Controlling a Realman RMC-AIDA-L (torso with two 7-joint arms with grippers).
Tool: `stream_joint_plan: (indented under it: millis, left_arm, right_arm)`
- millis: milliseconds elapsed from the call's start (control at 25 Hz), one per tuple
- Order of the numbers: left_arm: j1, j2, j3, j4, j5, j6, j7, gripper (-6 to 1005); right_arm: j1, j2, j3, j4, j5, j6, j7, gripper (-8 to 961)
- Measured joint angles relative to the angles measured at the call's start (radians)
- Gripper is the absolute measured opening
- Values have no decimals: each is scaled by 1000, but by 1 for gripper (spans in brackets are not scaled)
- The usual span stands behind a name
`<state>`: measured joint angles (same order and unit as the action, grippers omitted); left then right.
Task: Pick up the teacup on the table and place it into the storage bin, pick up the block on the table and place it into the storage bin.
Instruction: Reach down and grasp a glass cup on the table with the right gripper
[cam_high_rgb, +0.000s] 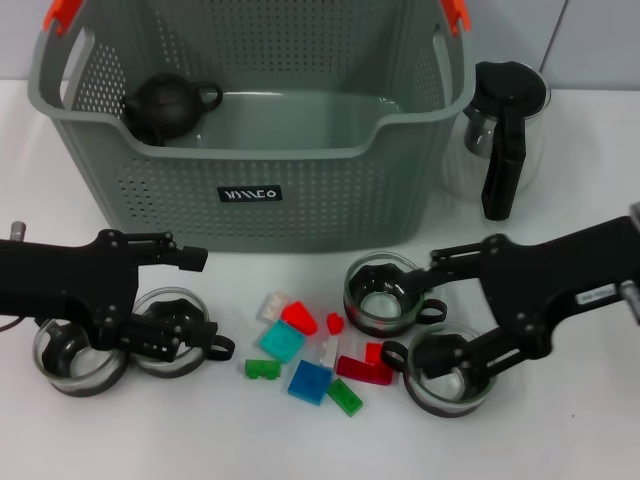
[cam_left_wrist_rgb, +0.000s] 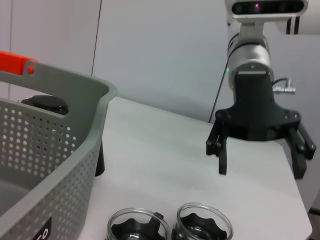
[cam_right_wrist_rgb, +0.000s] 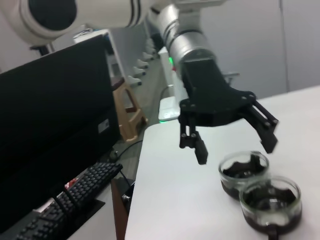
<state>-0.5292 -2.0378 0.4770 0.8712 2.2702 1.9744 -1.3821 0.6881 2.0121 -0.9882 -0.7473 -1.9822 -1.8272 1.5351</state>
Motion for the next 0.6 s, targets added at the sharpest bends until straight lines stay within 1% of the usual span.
stream_joint_plan:
  millis: [160,280,440,600]
  left_arm:
    - [-1,-2,0,-2,0,-1,0,934]
    - [1,-4,-2,-2,0,-2,0,934]
    - [2,-6,-3,-2,0,-2,0,934]
    - [2,-7,-2,-3,0,4,0,934]
  right_arm:
    - [-46,-12,31,-81,0,-54,101,942]
    - [-65,-23,80,-122,-13,-104,194,942]
    - [-81,-50,128,-133,-57,-124,349,942]
    - [-92,-64,165,-135,-111,-139,456,941]
